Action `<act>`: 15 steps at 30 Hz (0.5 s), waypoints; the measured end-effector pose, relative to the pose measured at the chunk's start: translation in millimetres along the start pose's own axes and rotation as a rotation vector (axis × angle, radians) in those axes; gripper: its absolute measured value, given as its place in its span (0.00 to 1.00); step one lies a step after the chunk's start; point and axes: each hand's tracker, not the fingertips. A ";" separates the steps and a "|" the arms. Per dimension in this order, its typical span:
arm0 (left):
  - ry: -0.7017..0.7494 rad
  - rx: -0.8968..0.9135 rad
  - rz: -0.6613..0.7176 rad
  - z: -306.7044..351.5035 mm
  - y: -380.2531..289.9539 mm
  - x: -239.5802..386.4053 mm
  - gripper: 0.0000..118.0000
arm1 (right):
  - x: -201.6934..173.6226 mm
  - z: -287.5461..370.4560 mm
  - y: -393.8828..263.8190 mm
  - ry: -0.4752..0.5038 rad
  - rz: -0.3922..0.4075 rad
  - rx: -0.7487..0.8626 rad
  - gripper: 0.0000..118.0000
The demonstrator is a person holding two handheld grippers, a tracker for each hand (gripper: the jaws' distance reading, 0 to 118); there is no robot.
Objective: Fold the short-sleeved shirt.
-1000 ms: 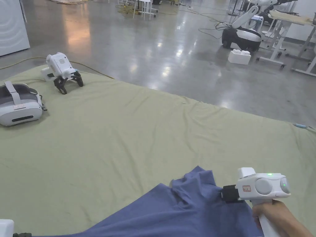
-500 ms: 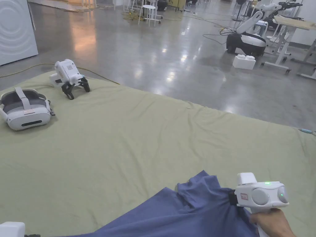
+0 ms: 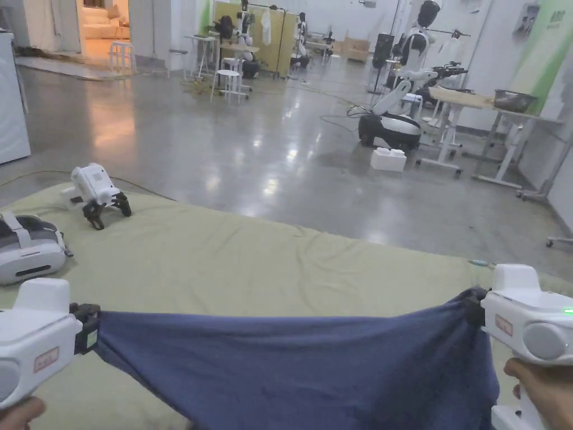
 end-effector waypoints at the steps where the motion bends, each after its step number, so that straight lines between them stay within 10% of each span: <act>1: -0.012 0.021 -0.011 1.6 17.4 9.3 0.00 | 8.6 12.9 11.1 -0.014 -0.011 0.028 0.02; 15: -0.041 0.199 -0.106 -9.1 233.4 76.0 0.00 | 65.4 101.1 154.4 -0.161 -0.043 0.274 0.02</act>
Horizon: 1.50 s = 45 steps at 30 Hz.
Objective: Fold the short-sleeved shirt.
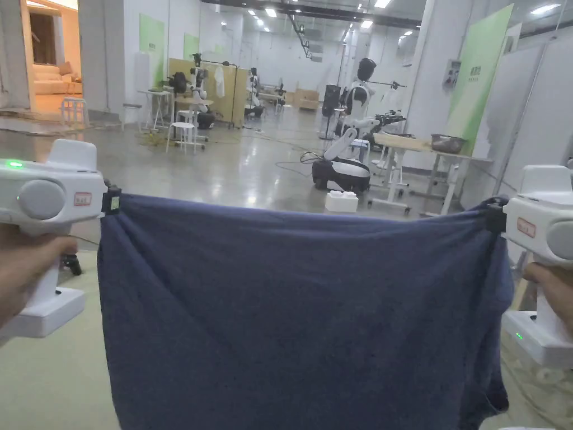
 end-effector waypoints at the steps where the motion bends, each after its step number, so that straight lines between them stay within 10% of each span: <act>1: 0.007 0.004 -0.005 -2.9 10.4 0.1 0.00 | 0.2 -2.0 8.4 -0.003 -0.002 0.008 0.02; 17: 0.049 0.057 -0.035 -45.0 101.0 -16.1 0.00 | -1.7 -51.7 74.1 -0.028 0.002 0.064 0.02; 29: 0.023 -0.098 -0.034 -53.0 -41.9 -13.3 0.00 | -24.3 -28.5 -46.6 0.010 0.031 -0.063 0.02; 45: -0.039 -0.110 0.001 126.9 -201.5 -19.8 0.00 | -18.8 146.4 -182.4 0.041 0.101 -0.194 0.02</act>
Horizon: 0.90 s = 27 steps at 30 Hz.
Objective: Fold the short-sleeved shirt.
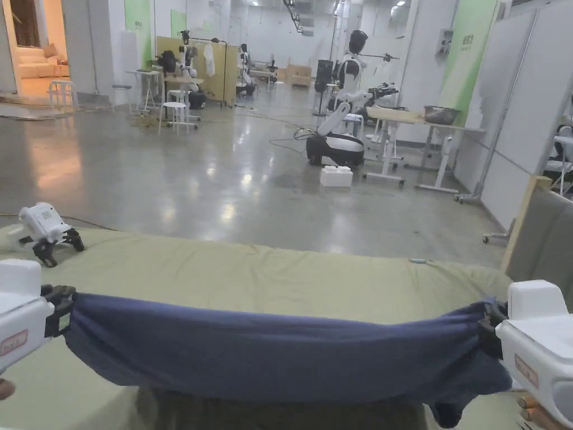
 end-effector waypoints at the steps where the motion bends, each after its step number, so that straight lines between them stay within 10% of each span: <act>1: -0.006 -0.010 0.005 6.6 -8.9 -1.9 0.00 | -2.3 7.2 -9.8 -0.002 0.019 -0.018 0.02; 23: -0.044 -0.653 -0.014 13.3 -244.9 -11.2 0.00 | -56.2 51.5 -272.4 0.112 0.013 -0.650 0.03; 27: -0.038 -0.672 0.006 9.0 -254.3 -10.6 0.09 | -58.3 49.4 -281.5 0.110 -0.010 -0.663 0.16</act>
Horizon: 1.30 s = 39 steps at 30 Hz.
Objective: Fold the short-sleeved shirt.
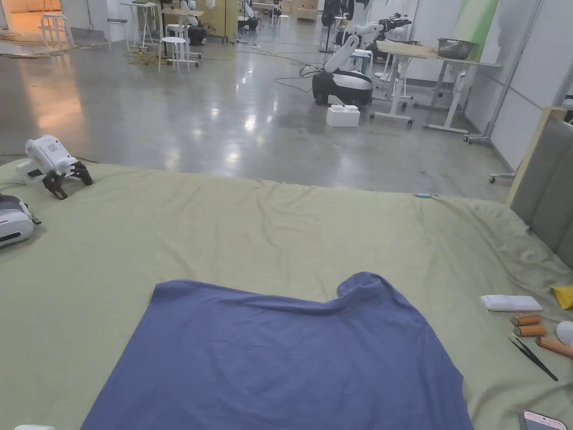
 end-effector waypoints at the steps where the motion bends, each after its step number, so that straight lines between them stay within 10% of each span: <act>1: 0.015 0.009 -0.002 2.0 0.5 0.3 0.16 | 0.6 3.8 1.0 0.000 -0.001 0.006 0.27; 5: 0.048 0.137 -0.019 25.3 12.2 10.6 0.50 | -0.5 39.4 23.5 -0.069 0.003 0.143 0.71; 19: 0.060 0.761 -0.017 113.9 113.4 107.1 0.43 | -59.1 109.2 157.8 -0.040 -0.218 0.835 0.70; 22: 0.083 0.827 -0.037 120.2 120.4 121.5 0.31 | -73.0 106.4 170.2 -0.048 -0.217 0.868 0.61; 26: 0.104 0.878 -0.056 123.3 122.9 135.6 0.04 | -87.3 104.5 180.3 -0.070 -0.223 0.899 0.08; 39: 0.120 0.821 -0.031 116.9 111.1 105.7 0.00 | -99.5 105.2 184.5 -0.032 -0.193 0.948 0.00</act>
